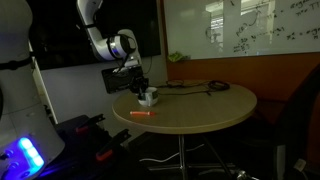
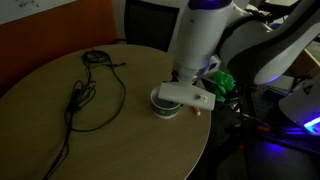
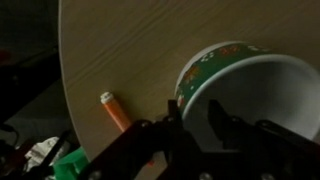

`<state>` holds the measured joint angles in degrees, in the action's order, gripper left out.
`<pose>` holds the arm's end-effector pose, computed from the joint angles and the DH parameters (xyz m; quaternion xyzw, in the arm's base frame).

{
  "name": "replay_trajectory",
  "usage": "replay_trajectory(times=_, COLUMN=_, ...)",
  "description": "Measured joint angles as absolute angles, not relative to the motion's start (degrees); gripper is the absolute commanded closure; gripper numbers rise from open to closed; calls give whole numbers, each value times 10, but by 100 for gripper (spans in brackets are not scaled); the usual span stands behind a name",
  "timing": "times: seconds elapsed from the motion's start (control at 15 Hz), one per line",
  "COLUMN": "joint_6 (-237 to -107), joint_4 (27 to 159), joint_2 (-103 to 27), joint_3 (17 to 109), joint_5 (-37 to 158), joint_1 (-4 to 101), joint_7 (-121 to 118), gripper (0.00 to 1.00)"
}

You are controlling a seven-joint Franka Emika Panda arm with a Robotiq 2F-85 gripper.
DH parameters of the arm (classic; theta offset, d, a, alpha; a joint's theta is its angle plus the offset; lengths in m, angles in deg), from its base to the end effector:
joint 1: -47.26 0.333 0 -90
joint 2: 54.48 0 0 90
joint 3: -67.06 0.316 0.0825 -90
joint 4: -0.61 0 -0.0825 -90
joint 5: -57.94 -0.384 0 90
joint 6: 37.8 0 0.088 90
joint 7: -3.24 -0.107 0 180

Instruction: Move the cup to the left

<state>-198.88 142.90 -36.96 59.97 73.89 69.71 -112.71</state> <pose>0.4531 0.1349 0.1726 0.7346 -0.6753 0.0632 0.0178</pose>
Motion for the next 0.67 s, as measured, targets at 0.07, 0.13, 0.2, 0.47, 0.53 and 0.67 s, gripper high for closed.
replay_trajectory(times=0.07, joint_6=-1989, joint_4=1430, joint_2=-376, joint_3=607, joint_5=728, joint_1=689, joint_7=-1111, gripper=22)
replay_trajectory(times=0.13, joint_6=-1988, joint_4=1431, joint_2=-385, joint_3=620, joint_5=706, joint_1=677, joint_7=-1084, gripper=14)
replay_trajectory(times=0.2, joint_6=-1981, joint_4=1433, joint_2=-396, joint_3=640, joint_5=671, joint_1=659, joint_7=-1045, gripper=7)
replay_trajectory(times=0.47, joint_6=-1881, joint_4=1431, joint_2=-461, joint_3=696, joint_5=548, joint_1=601, joint_7=-902, gripper=0)
replay_trajectory(times=0.53, joint_6=-1855, joint_4=1427, joint_2=-479, joint_3=696, joint_5=542, joint_1=594, joint_7=-891, gripper=0)
replay_trajectory(times=0.67, joint_6=-1822, joint_4=1421, joint_2=-509, joint_3=695, joint_5=541, joint_1=579, joint_7=-878, gripper=0)
